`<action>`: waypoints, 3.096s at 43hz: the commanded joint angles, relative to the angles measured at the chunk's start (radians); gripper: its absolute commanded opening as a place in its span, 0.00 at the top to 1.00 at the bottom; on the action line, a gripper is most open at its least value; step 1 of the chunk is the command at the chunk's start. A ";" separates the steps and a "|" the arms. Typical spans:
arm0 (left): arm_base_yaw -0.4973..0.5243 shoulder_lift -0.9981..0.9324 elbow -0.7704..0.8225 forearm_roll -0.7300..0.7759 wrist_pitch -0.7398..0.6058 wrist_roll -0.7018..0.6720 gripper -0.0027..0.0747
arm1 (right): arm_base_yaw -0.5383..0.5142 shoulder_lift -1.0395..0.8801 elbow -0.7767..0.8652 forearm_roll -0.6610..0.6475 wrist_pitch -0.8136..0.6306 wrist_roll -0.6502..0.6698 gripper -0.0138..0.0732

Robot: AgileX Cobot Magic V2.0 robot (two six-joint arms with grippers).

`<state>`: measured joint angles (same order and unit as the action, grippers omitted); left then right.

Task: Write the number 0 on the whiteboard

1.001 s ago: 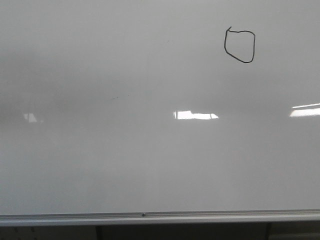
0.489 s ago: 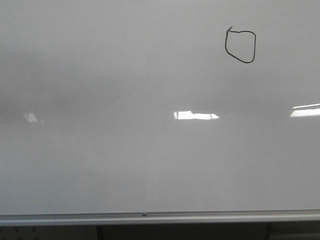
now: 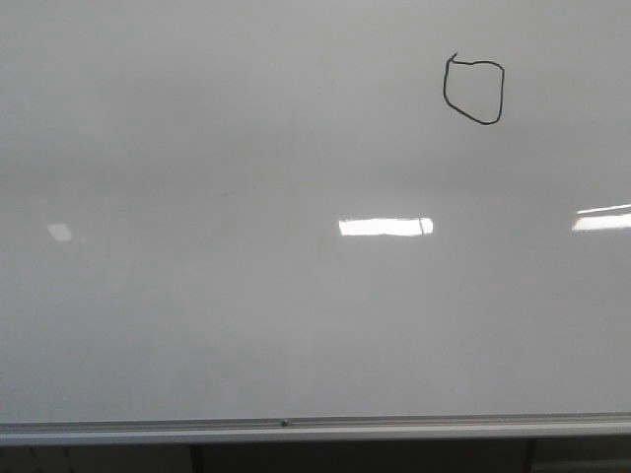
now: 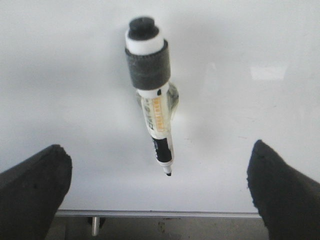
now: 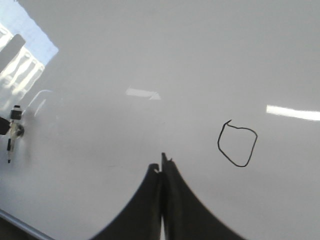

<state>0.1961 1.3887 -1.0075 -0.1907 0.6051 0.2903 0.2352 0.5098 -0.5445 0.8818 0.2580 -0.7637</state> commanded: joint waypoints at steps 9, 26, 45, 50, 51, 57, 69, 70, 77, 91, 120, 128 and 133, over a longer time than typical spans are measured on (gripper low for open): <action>-0.122 -0.277 0.069 -0.030 -0.077 -0.008 0.09 | -0.007 0.015 -0.025 0.022 -0.209 -0.004 0.92; -0.294 -0.681 0.386 -0.057 -0.203 -0.008 0.58 | -0.007 0.015 -0.025 0.022 -0.215 -0.004 0.92; -0.299 -0.891 0.446 -0.092 -0.216 -0.008 0.99 | -0.007 0.015 -0.025 0.023 -0.215 -0.004 0.92; -0.299 -0.891 0.446 -0.099 -0.216 -0.008 0.99 | -0.007 0.015 -0.025 0.023 -0.215 -0.004 0.92; -0.299 -0.891 0.446 -0.099 -0.216 -0.008 0.99 | -0.007 0.015 -0.025 0.023 -0.215 -0.004 0.92; -0.299 -0.891 0.446 -0.099 -0.216 -0.008 0.99 | -0.007 0.015 -0.025 0.023 -0.216 -0.004 0.92; -0.299 -0.891 0.446 -0.097 -0.216 -0.008 0.99 | -0.007 0.015 -0.025 0.023 -0.216 -0.004 0.92; -0.299 -0.891 0.446 -0.097 -0.218 -0.008 0.99 | -0.007 0.015 -0.025 0.023 -0.216 -0.004 0.92; -0.301 -0.916 0.515 -0.071 -0.374 -0.020 0.99 | -0.007 0.015 -0.025 0.023 -0.216 -0.004 0.92; -0.273 -1.203 0.900 0.180 -0.642 -0.326 0.99 | -0.007 0.015 -0.025 0.023 -0.216 -0.004 0.92; -0.202 -1.410 1.035 0.183 -0.529 -0.326 0.99 | -0.007 0.018 -0.025 0.023 -0.212 -0.004 0.92; -0.202 -1.410 1.035 0.183 -0.529 -0.326 0.99 | -0.007 0.018 -0.025 0.023 -0.212 -0.004 0.92; -0.202 -1.410 1.035 0.183 -0.529 -0.326 0.99 | -0.007 0.018 -0.025 0.023 -0.212 -0.004 0.92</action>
<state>-0.0066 -0.0038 0.0055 -0.0078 0.1521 -0.0262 0.2352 0.5190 -0.5445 0.8952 0.0908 -0.7637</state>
